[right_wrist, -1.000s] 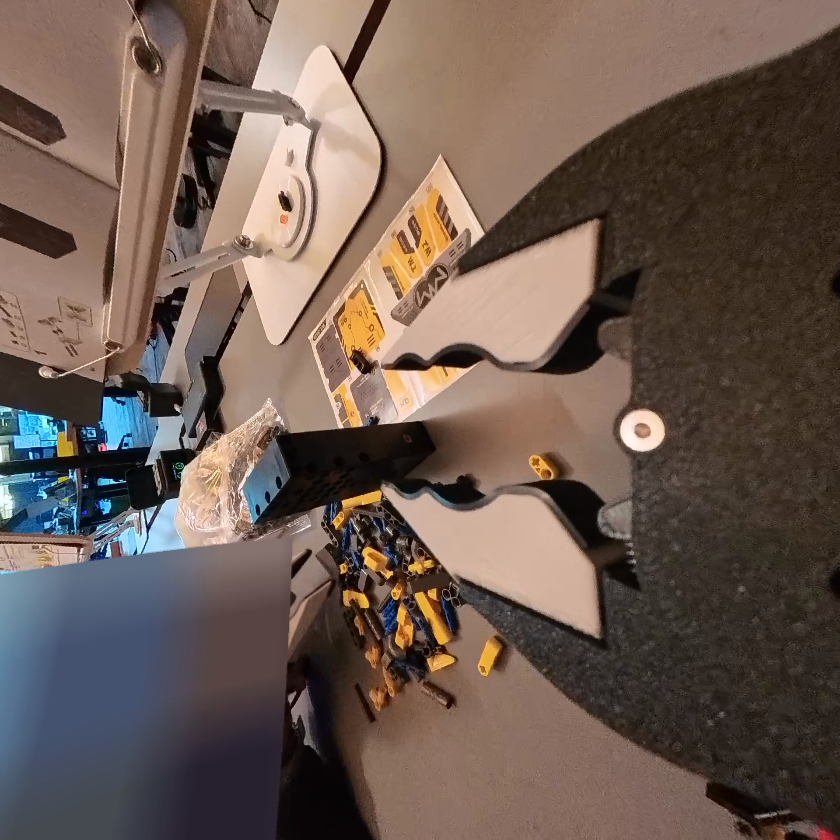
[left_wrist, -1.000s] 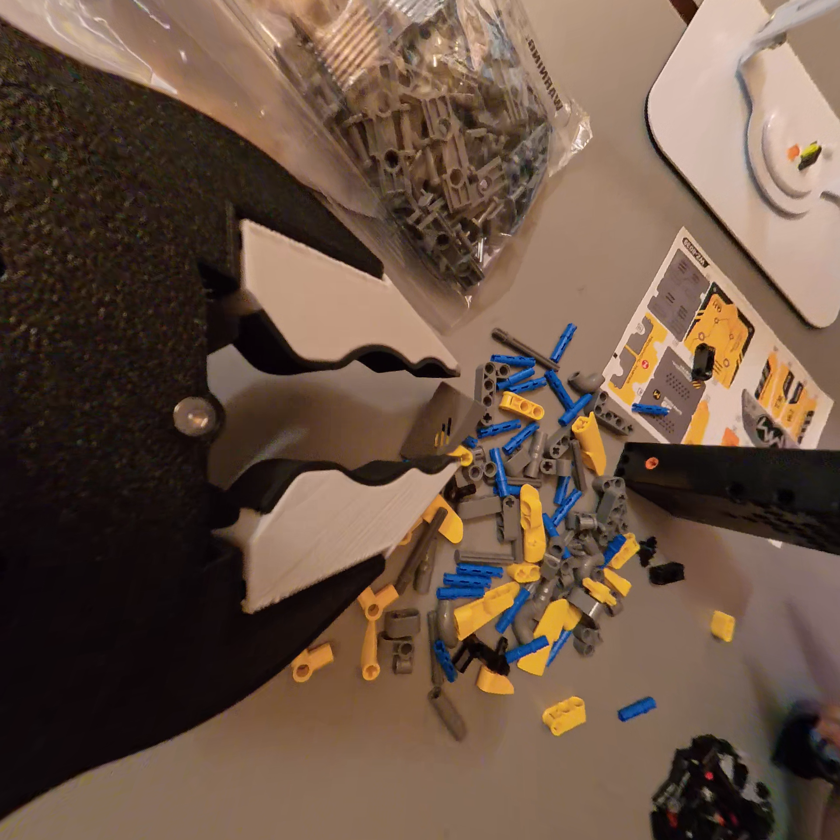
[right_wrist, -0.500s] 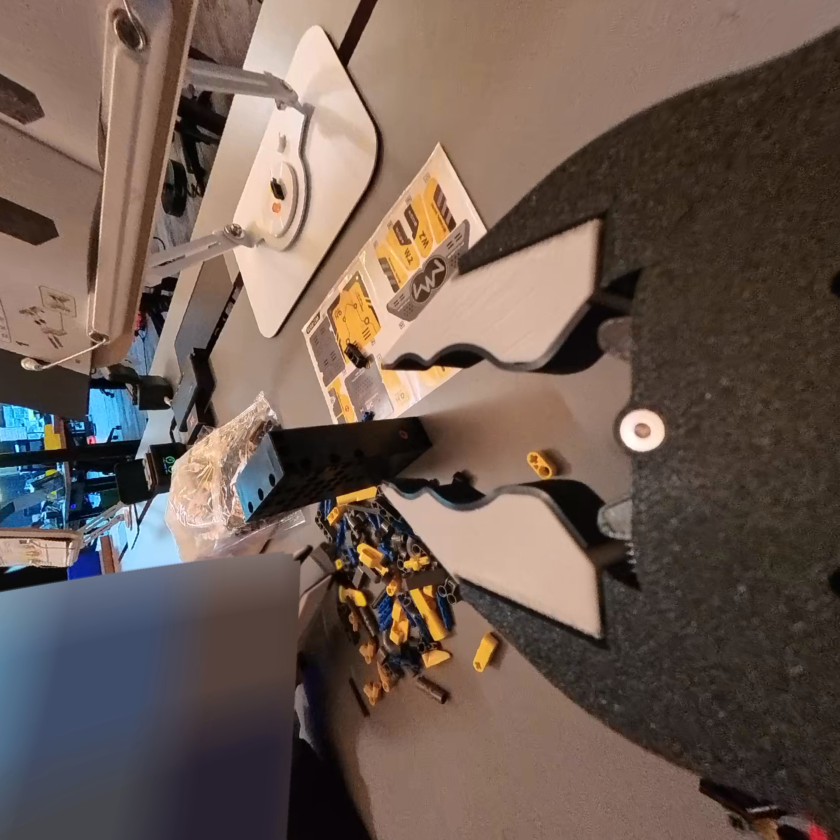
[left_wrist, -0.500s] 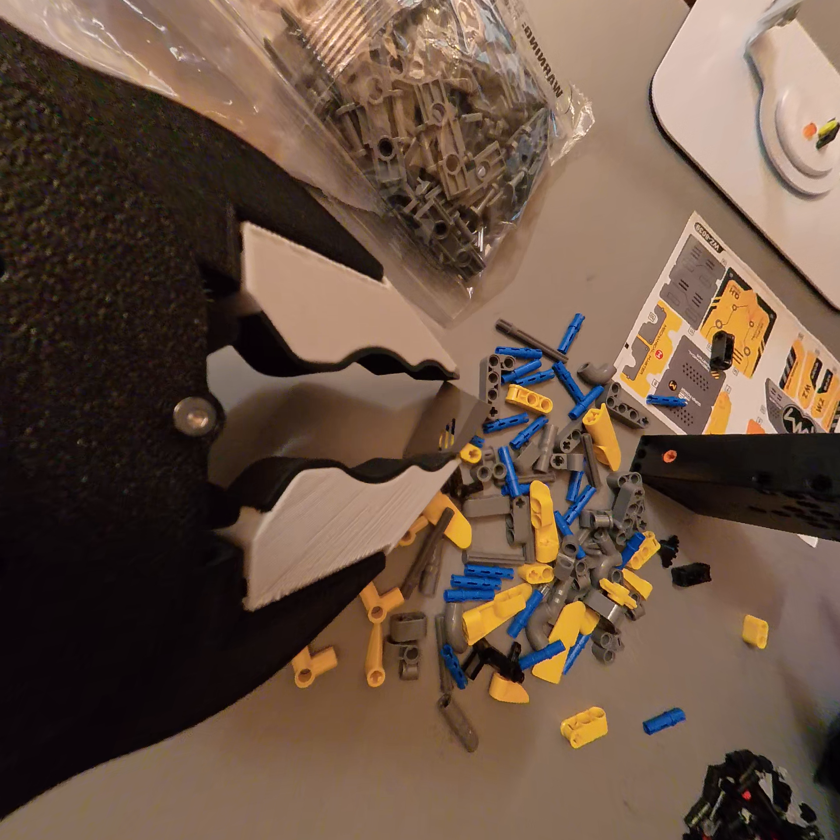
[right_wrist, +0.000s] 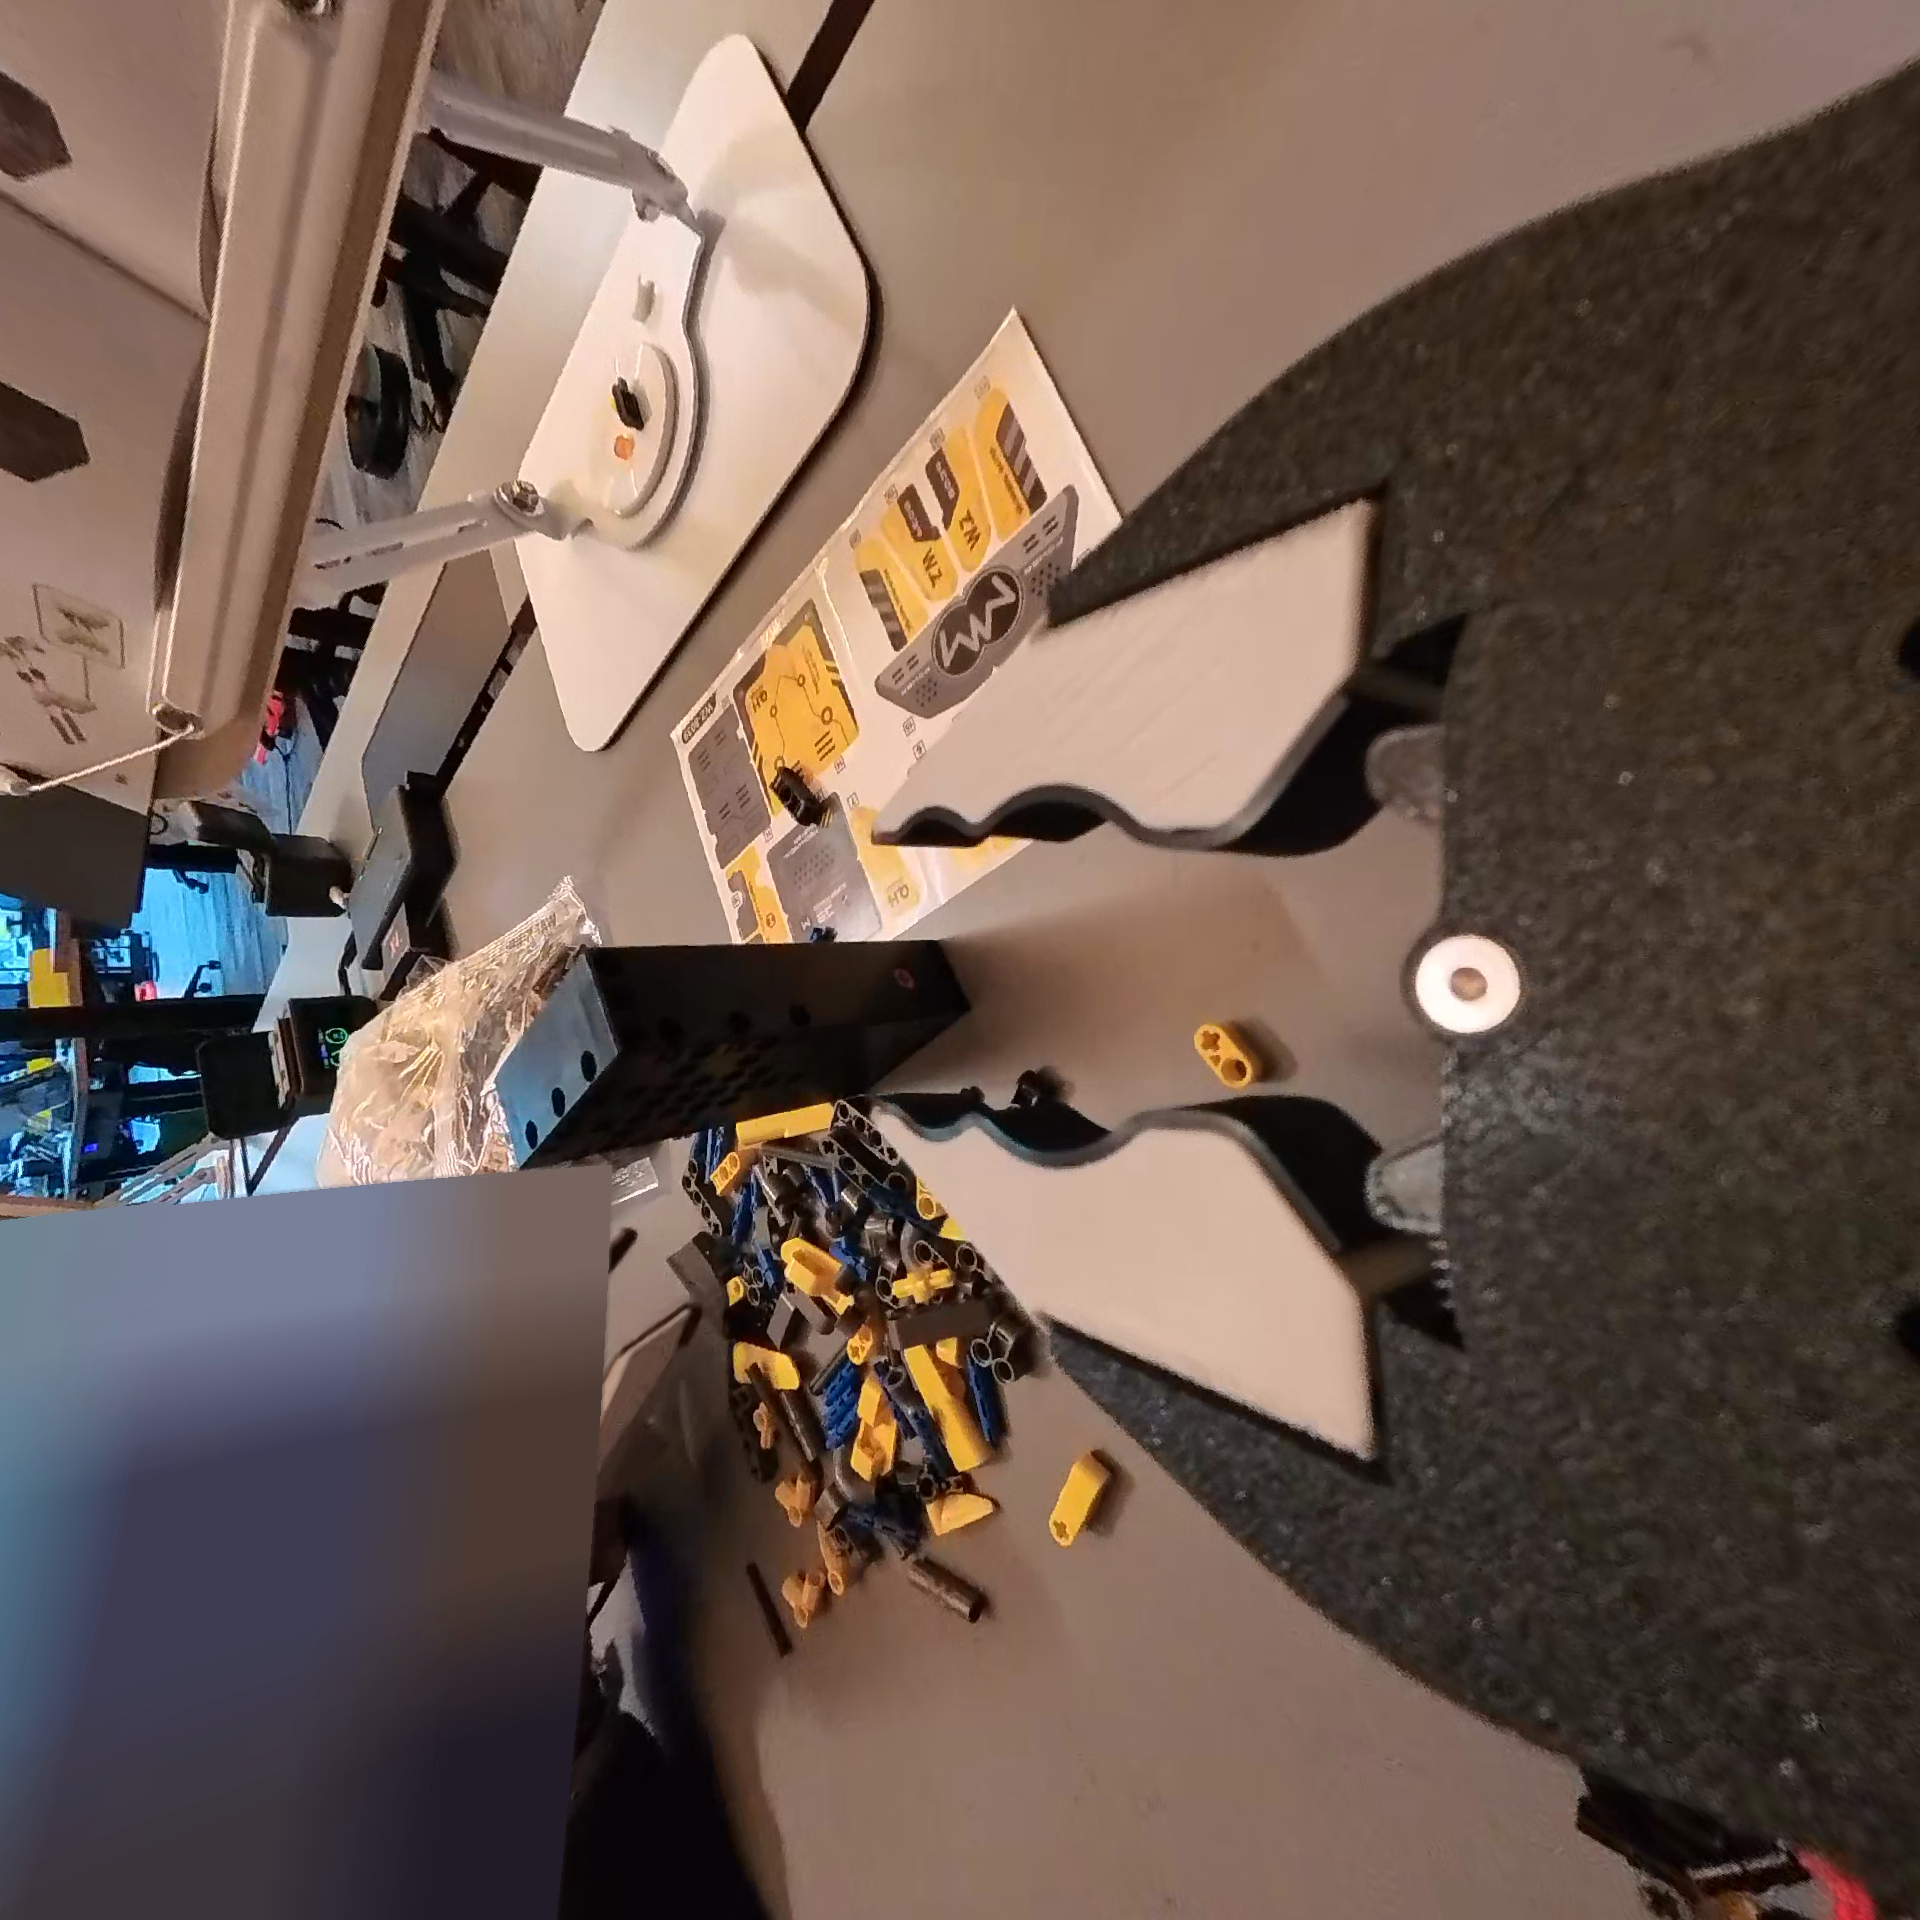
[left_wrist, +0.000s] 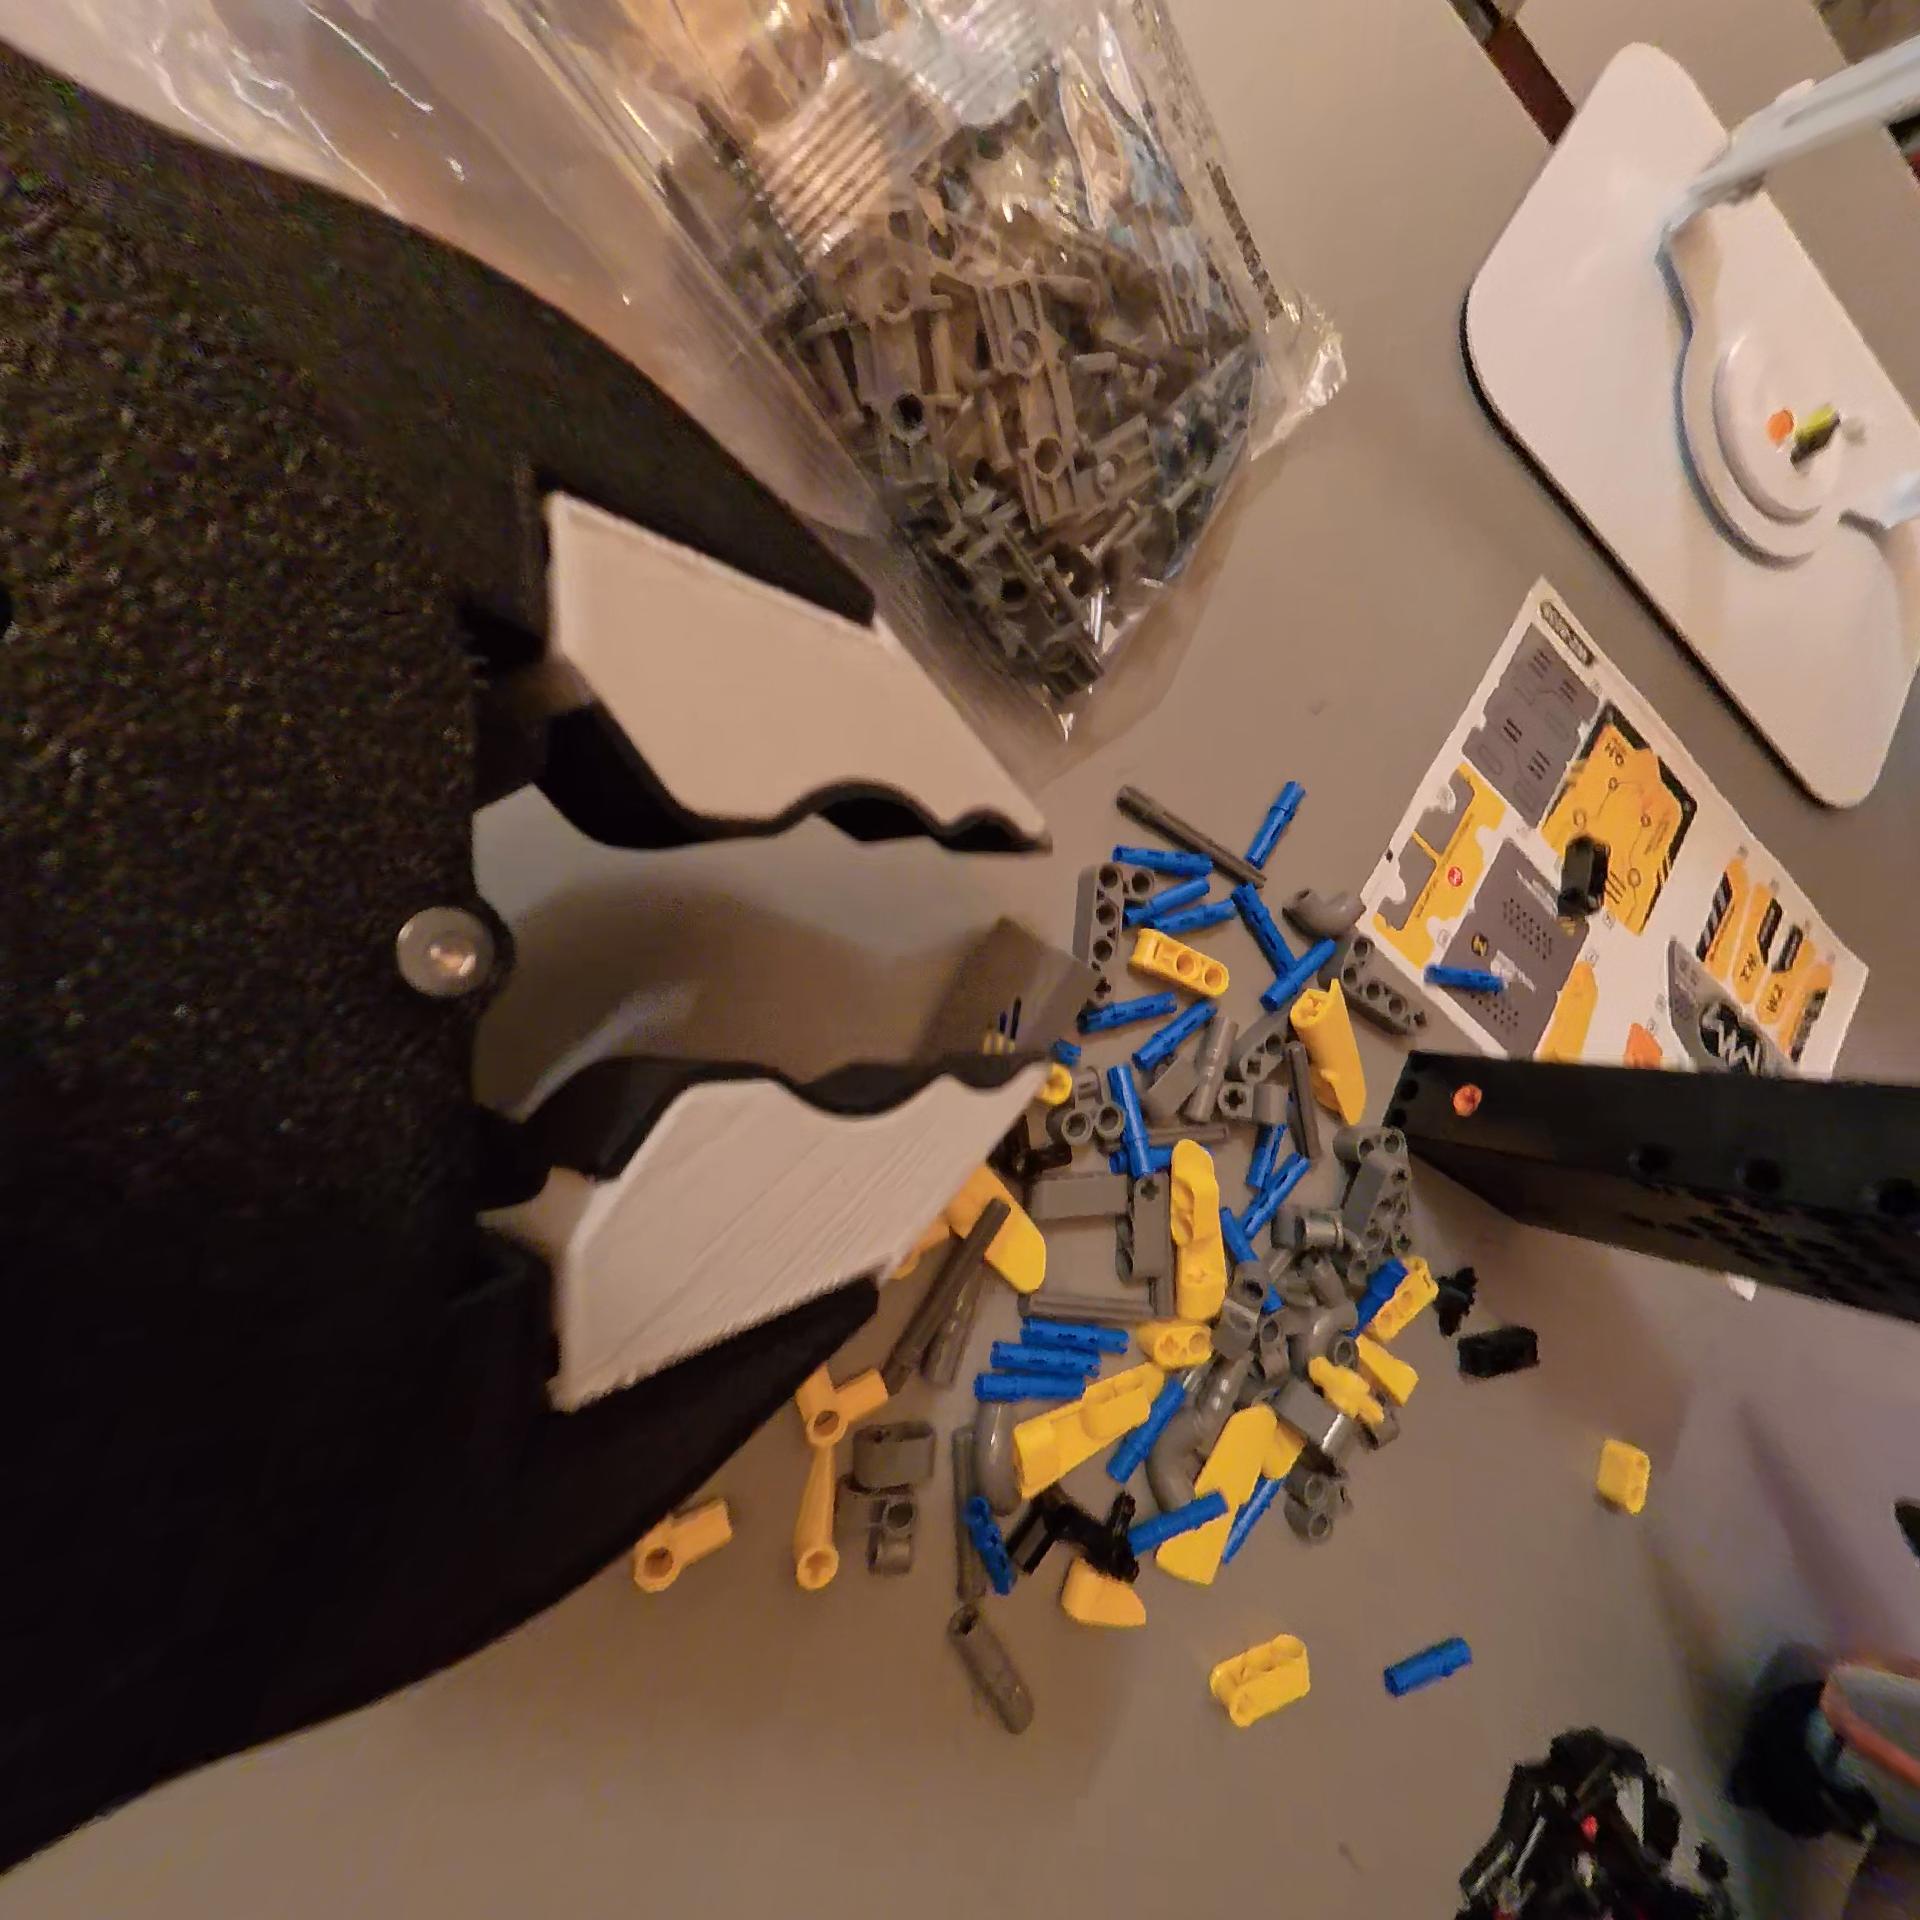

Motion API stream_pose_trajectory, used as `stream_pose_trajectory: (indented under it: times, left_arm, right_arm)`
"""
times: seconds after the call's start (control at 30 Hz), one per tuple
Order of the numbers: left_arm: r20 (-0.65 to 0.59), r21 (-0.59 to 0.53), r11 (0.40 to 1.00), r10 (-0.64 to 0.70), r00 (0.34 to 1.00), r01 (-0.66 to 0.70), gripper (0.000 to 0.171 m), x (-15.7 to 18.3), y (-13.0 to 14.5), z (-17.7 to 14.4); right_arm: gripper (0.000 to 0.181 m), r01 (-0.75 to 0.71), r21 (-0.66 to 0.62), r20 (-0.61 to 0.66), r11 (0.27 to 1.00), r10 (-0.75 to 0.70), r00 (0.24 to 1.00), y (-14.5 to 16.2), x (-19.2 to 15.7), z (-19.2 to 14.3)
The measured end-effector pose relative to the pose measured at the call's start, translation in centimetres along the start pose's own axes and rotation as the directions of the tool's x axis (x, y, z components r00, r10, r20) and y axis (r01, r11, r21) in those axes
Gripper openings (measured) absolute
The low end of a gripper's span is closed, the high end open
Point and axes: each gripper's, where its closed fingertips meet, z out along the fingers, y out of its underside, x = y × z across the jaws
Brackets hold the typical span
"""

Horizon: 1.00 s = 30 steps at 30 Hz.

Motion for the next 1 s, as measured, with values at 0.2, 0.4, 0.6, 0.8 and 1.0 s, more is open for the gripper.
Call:
stream_pose_trajectory:
  times: [0.2, 0.4, 0.6, 0.8, 1.0]
  left_arm:
    - [0.019, -0.007, 0.999, 0.042, 0.999, -0.042, 0.055, 0.2, 0.1, 0.1]
    - [0.035, -0.087, 0.993, 0.084, 0.996, -0.081, 0.054, 0.4, 1.1, 0.9]
    - [-0.006, -0.078, 0.994, 0.077, 0.997, -0.077, 0.033, 0.8, 1.0, 0.8]
    - [-0.044, 0.060, 0.998, 0.020, 0.999, -0.018, 0.033, 1.1, -1.1, -0.3]
    - [-0.381, 0.432, 0.802, -0.253, 0.890, 0.413, 0.033, 0.4, -7.5, -5.9]
  right_arm:
    - [0.047, -0.005, -0.006, 0.003, 1.000, 0.005, 1.000, 0.1, 0.0, 0.1]
    - [0.046, -0.021, 0.011, 0.005, 1.000, 0.021, 1.000, -0.1, 0.2, -0.1]
    - [0.047, -0.023, 0.013, 0.008, 1.000, 0.023, 1.000, -0.1, 0.2, -0.1]
    - [0.046, -0.009, 0.003, 0.008, 1.000, 0.009, 1.000, 0.0, 0.0, 0.0]
    - [0.047, -0.008, -0.004, 0.010, 1.000, 0.008, 1.000, 0.1, 0.0, 0.0]
